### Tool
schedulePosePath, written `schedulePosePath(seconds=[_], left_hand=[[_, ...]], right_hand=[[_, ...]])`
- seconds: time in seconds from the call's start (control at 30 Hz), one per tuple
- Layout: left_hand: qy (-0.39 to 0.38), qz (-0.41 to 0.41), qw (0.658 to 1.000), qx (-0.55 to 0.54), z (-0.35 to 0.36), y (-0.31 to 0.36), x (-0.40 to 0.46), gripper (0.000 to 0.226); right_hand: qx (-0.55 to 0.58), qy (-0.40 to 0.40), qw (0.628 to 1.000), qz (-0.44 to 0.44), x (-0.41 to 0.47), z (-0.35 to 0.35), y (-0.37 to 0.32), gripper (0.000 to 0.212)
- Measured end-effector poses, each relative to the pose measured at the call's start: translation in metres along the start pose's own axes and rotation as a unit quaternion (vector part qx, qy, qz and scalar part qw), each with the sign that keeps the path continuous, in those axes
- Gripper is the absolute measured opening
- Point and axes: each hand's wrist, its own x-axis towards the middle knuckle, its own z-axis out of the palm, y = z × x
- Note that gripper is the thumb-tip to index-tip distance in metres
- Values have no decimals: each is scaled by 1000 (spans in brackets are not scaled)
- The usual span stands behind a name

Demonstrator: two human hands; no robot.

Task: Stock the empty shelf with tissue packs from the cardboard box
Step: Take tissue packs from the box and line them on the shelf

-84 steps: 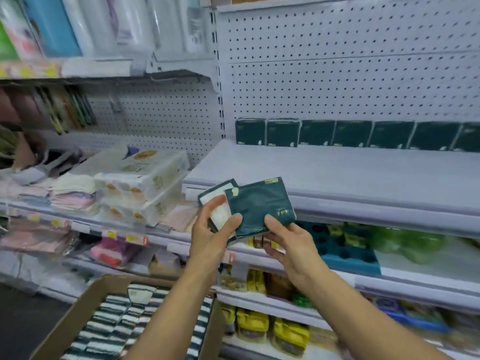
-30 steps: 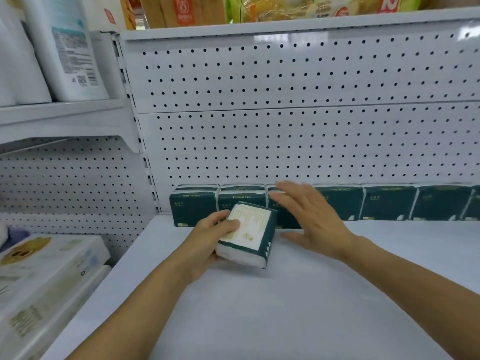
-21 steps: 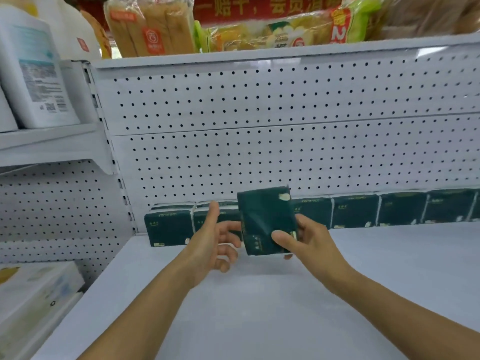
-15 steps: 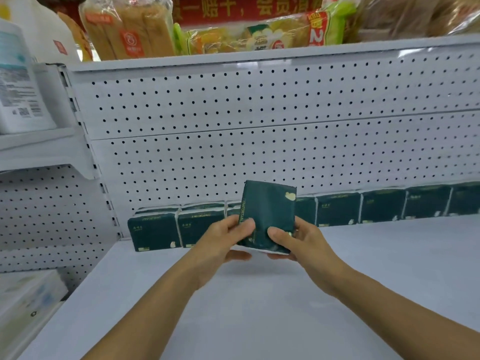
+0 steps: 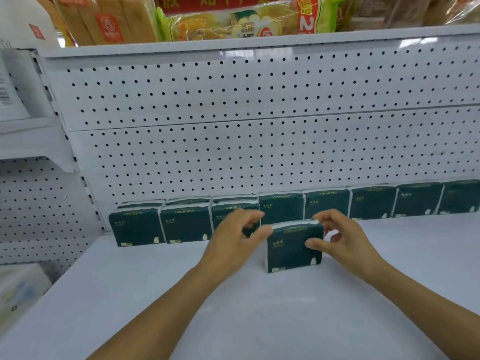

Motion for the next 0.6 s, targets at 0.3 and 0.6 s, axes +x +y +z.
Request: schedulePosePath(seconds=[0.3,0.6], left_hand=[[-1,39,887,461,-19,-73,36,84],[3,52,892,448,-14,-74,50,78]], right_hand=[[7,58,998,34,54,7,31,38],[-28,99,994,27,72,32,29,40]])
